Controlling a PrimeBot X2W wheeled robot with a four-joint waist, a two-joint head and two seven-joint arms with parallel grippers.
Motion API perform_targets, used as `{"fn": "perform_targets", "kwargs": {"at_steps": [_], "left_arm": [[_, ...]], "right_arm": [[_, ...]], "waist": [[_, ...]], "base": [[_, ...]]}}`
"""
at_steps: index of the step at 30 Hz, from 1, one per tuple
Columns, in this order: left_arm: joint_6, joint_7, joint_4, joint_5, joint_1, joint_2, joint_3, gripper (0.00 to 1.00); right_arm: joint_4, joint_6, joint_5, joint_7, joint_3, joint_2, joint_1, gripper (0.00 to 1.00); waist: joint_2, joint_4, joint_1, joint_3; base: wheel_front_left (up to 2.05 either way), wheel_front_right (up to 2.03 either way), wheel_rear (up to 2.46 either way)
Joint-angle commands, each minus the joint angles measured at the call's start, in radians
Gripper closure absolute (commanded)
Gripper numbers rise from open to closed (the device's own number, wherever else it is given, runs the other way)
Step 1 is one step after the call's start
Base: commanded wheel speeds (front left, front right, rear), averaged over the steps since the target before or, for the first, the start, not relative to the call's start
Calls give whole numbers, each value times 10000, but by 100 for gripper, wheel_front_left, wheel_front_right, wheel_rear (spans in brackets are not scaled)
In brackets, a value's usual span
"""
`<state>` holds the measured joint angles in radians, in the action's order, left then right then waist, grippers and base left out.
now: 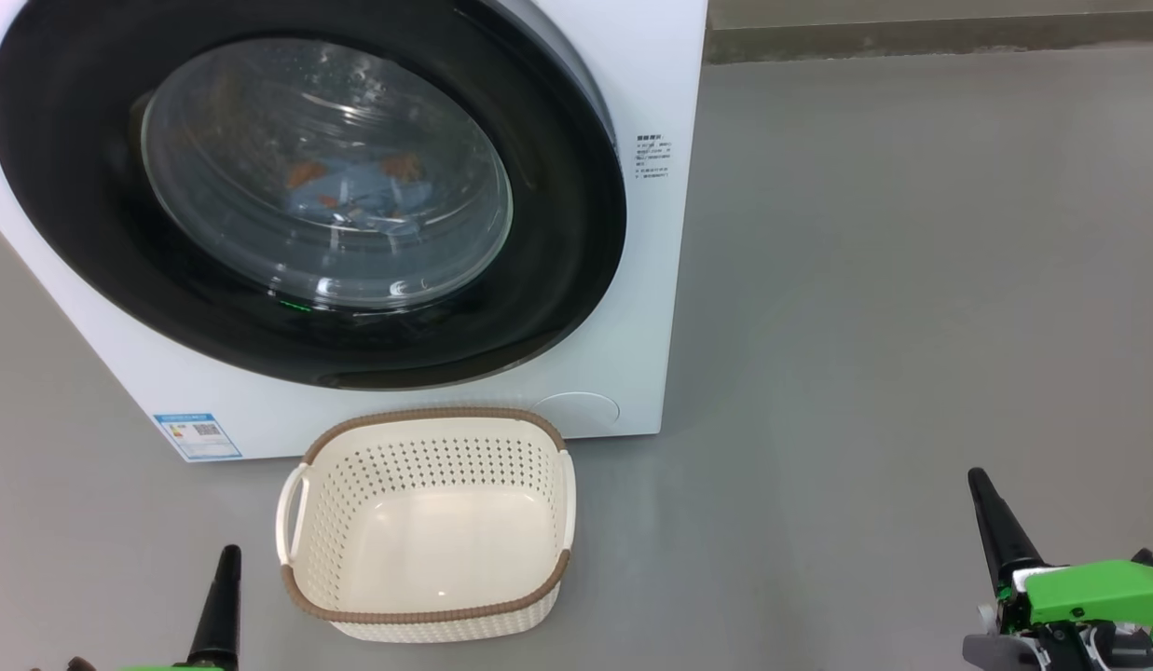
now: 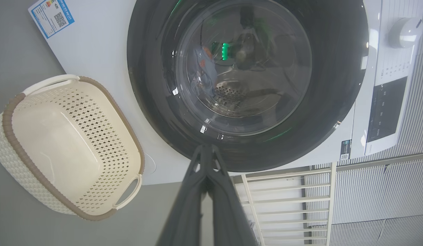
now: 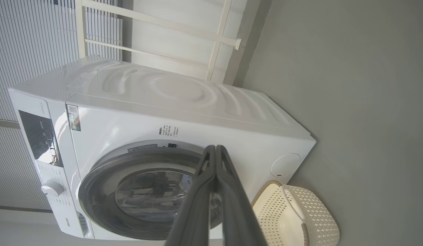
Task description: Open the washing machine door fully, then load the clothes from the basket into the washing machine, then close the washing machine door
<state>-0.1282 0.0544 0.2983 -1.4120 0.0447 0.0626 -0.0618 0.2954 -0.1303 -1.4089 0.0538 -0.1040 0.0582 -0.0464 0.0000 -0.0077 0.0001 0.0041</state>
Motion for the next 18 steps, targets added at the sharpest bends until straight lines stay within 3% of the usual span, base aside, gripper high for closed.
{"fn": "perform_targets", "kwargs": {"at_steps": [1, 18], "left_arm": [[-22, 102, -342, -314, 484, 75, -319, 100], [-25, 592, -534, -1963, 633, -124, -524, 100]], "right_arm": [[-342, -4, -329, 109, 96, 54, -506, 100], [-506, -4, -1988, 603, -109, -79, -617, 100]], "waist": [[0, 7, -1, -1], [0, 77, -1, -10]], "base": [[0, 0, 0], [0, 0, 0]]}}
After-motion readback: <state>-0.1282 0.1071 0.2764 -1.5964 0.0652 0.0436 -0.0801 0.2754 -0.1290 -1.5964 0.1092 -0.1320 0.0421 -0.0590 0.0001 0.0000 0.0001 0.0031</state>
